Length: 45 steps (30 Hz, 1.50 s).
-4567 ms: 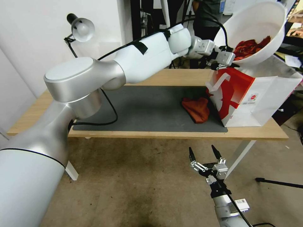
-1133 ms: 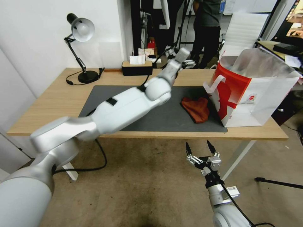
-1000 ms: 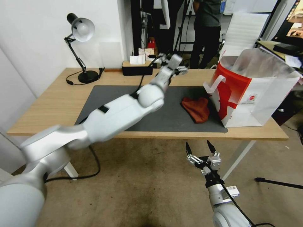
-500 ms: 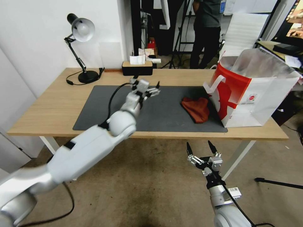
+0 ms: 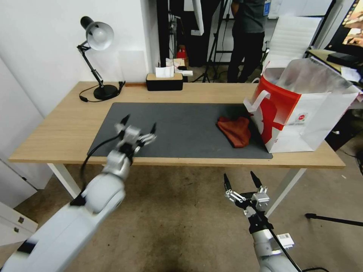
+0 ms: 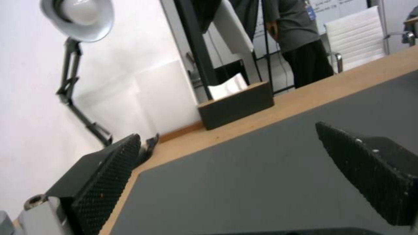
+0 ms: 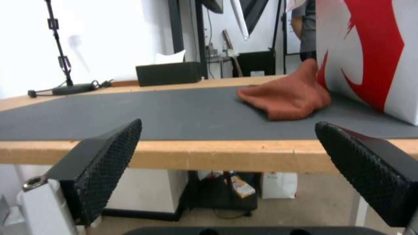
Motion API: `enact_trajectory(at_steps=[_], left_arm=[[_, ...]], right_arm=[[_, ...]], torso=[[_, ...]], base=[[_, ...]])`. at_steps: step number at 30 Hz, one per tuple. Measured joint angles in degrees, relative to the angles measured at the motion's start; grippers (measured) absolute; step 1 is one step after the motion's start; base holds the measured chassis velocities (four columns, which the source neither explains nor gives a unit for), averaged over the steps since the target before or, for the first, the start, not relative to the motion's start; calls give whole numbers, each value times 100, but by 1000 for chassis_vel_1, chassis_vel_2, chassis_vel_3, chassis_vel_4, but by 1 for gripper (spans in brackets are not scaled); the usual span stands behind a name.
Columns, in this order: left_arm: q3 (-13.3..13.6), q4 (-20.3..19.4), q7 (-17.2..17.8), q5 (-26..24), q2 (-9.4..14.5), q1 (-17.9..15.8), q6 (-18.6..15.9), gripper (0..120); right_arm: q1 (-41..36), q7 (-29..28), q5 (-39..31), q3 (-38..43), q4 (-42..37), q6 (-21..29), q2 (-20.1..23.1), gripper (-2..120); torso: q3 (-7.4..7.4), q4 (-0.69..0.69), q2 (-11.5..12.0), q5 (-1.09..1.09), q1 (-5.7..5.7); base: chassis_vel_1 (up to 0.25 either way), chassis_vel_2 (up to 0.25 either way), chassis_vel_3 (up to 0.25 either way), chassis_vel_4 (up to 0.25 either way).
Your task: Sweep shrimp from table into container with towel, then put container into takeout bag.
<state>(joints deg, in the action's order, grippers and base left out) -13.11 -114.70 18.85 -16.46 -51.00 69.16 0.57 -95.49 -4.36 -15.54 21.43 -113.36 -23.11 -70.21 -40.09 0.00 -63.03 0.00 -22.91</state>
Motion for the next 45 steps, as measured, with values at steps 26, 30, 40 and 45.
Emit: enact_trajectory(at_steps=[26, 30, 40, 45], left_arm=[[-1371, 283, -812, 1375, -1869, 2507, 1973, 100], [-1343, 296, -865, 1392, -1958, 2519, 2031, 100], [-1303, 296, -1013, 1388, -2132, 2539, 2100, 100], [-1319, 296, -1079, 1392, -2159, 2547, 2171, 100]], right_arm=[[-203, -34, 128, 59, -122, -3, -144, 100], [-231, -34, 129, 99, -163, -5, -147, 100], [-295, -34, 129, 133, -289, -12, -159, 100], [-311, -32, 126, 134, -301, -11, -160, 100]], torso=[[-2, 0, 1, 0, -1], [-2, 0, 1, 1, -1], [-1, 0, 1, 0, -1], [-1, 0, 1, 0, -1]], base=[[0, 0, 0, 0], [0, 0, 0, 0], [0, 0, 0, 0], [0, 0, 0, 0]])
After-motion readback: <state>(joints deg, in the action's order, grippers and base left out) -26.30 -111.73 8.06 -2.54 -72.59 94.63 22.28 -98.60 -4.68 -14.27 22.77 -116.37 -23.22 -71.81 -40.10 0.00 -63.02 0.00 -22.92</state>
